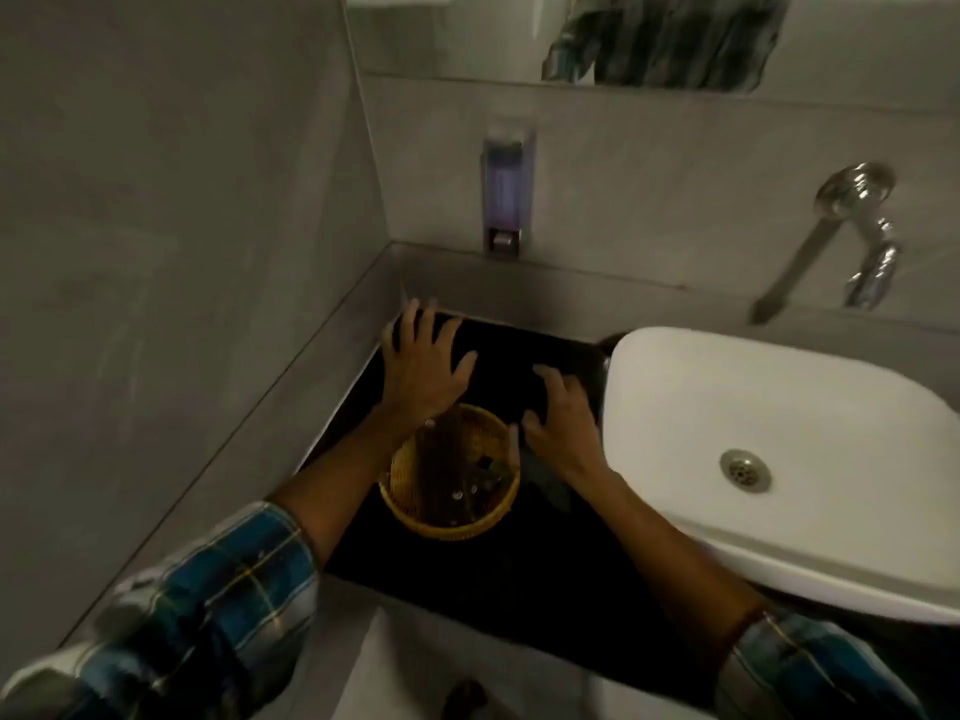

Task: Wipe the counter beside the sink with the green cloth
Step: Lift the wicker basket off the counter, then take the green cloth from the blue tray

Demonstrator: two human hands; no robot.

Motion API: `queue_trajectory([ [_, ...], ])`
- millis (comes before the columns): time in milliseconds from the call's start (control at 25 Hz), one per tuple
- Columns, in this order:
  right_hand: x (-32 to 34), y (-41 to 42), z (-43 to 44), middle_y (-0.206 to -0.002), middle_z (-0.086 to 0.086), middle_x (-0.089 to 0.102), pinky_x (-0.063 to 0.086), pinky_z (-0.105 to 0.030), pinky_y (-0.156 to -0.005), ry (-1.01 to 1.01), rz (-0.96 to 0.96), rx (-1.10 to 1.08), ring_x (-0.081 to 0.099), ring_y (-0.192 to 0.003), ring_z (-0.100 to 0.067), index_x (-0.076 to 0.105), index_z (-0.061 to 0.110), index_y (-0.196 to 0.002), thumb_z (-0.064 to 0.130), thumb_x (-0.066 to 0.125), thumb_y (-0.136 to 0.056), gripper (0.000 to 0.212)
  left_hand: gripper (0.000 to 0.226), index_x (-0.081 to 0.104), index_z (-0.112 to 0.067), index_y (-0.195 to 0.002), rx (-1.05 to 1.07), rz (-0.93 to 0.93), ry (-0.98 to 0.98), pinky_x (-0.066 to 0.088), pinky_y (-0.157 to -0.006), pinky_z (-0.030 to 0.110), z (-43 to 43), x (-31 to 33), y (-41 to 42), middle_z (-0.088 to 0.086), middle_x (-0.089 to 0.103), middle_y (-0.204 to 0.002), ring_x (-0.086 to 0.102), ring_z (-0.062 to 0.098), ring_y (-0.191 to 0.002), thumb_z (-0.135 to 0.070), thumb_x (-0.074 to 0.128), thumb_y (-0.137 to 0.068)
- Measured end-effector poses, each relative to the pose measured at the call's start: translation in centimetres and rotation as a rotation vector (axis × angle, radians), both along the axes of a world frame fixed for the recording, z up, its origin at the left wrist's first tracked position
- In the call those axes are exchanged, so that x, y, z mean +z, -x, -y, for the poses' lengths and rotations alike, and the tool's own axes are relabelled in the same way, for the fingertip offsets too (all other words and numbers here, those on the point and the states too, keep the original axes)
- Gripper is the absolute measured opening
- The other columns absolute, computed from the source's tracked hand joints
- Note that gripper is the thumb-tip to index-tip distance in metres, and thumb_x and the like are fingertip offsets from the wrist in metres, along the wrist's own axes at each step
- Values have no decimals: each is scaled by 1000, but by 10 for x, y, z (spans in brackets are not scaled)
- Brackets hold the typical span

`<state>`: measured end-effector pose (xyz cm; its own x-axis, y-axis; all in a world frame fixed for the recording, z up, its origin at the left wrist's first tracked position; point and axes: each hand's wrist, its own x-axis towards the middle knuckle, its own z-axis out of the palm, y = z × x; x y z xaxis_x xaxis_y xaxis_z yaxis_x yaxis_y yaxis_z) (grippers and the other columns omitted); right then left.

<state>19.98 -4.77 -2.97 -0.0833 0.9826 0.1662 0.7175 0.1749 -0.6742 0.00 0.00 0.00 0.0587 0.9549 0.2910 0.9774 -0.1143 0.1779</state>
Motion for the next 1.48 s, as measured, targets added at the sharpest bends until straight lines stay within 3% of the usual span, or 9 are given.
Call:
queue_trajectory([
  [200,-44,20,5,-109,-11,62,55,-38,-76,423,-90,-8,64,-90,-28,35,20,-140,32,48,-98,45,50,48,-26,-134,253,187,536,46,-97,51,40,-73,79,23,52,-136,51,42,-121,-43,55,-88],
  [320,-45,16,4,-85,8,63,50,-20,-64,583,-334,-68,60,-74,-2,36,20,-138,24,59,-94,50,41,55,-25,-130,257,454,528,55,-79,33,40,-79,85,15,69,-115,67,32,-98,-19,56,-89],
  [440,-49,6,24,-91,3,64,56,-33,-82,612,-501,-215,64,-87,-14,45,17,-126,20,69,-88,45,44,55,-20,-132,275,594,478,47,-60,14,59,-78,76,9,70,-112,64,15,-80,-8,56,-89],
  [560,-46,-7,64,-90,-2,69,53,-15,-61,528,-540,-334,69,-77,-4,55,12,-117,20,70,-87,34,38,60,-16,-126,246,736,445,52,-76,26,94,-80,56,11,68,-118,65,20,-93,-7,58,-90],
  [640,-41,-23,98,-82,2,71,50,-9,-53,460,-526,-398,68,-67,3,64,13,-111,20,71,-86,28,38,61,-16,-125,205,770,471,48,-69,18,121,-84,39,6,67,-118,63,11,-89,-5,61,-89],
  [880,-41,-93,173,-88,5,70,56,-15,-59,498,-427,-505,68,-76,-4,63,17,-115,14,72,-85,32,38,59,-18,-125,61,758,502,48,-83,26,167,-91,-33,-11,59,-114,57,7,-101,-6,63,-89],
  [1080,-53,-134,195,-102,-5,67,59,-31,-78,583,-451,-448,66,-94,-16,55,16,-124,16,74,-82,46,31,60,-16,-121,25,566,448,50,-85,31,180,-89,-71,5,59,-127,59,24,-113,-10,61,-91],
  [1240,-34,-213,202,-85,0,71,60,-31,-72,507,-363,-399,69,-76,-11,63,19,-111,26,74,-82,32,32,58,-14,-122,-17,487,202,49,-96,50,183,-50,-122,10,56,-132,55,29,-119,-8,60,-90],
  [1480,-15,-441,228,-81,-11,77,52,-38,-82,341,-94,-825,71,-83,-27,73,13,-83,25,75,-81,12,32,57,-20,-118,-618,656,115,47,-91,18,200,-17,-335,-11,58,-114,54,5,-108,-11,56,-88],
])
